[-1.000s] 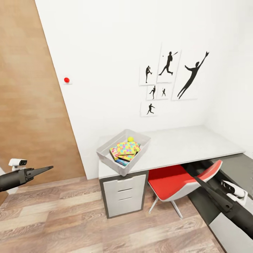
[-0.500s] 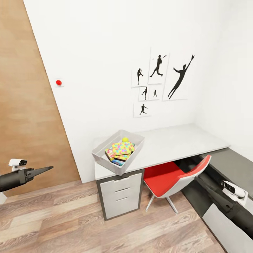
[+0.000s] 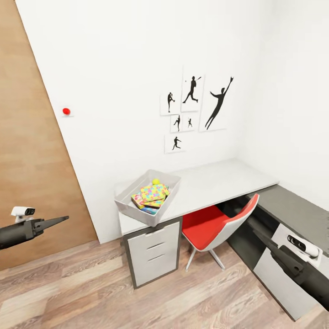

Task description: Put all the toys in the child's room - the three board games (two on the bed and one on the table), the two jigsaw puzzles on the table, and the tennis ball on the table - inside the toy box on the table in the child's room.

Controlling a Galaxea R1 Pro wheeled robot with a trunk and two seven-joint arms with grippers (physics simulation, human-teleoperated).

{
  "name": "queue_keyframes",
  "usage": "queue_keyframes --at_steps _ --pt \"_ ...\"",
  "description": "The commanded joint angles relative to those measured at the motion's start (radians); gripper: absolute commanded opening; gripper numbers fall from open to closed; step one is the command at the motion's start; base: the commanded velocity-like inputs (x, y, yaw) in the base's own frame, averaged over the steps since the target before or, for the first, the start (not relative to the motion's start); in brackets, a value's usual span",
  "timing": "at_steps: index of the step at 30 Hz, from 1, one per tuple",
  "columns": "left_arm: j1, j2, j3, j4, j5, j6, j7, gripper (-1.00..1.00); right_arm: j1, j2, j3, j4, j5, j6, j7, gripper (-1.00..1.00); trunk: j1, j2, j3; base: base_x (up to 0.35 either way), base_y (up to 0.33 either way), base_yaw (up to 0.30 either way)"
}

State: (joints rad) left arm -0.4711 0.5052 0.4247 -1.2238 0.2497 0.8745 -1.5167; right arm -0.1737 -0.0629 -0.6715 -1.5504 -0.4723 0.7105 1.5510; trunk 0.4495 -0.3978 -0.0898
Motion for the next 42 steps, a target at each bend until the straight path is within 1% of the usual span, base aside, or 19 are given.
queue_keyframes --at_steps 1,15,24,42 --pt "0.0 0.0 0.0 0.0 0.0 0.011 -0.003 1.0 -0.001 0.0 0.0 0.0 0.0 0.011 0.003 1.0 0.001 -0.002 -0.001 -0.098 0.258 -0.206" --pt "0.0 0.001 0.0 0.001 0.001 0.011 -0.003 1.0 -0.001 0.0 0.0 0.0 0.0 0.011 0.003 1.0 0.001 -0.002 0.016 -0.035 0.232 -0.206" --pt "-0.001 0.001 0.0 0.0 0.001 0.011 -0.003 1.0 -0.001 0.0 0.0 0.0 0.0 0.011 0.003 1.0 0.001 -0.002 0.027 0.045 0.219 -0.206" --pt "0.0 0.001 0.0 0.001 0.001 0.011 -0.003 1.0 -0.001 0.0 -0.001 0.0 0.0 0.011 0.003 1.0 0.001 -0.002 0.049 0.009 0.024 -0.206"
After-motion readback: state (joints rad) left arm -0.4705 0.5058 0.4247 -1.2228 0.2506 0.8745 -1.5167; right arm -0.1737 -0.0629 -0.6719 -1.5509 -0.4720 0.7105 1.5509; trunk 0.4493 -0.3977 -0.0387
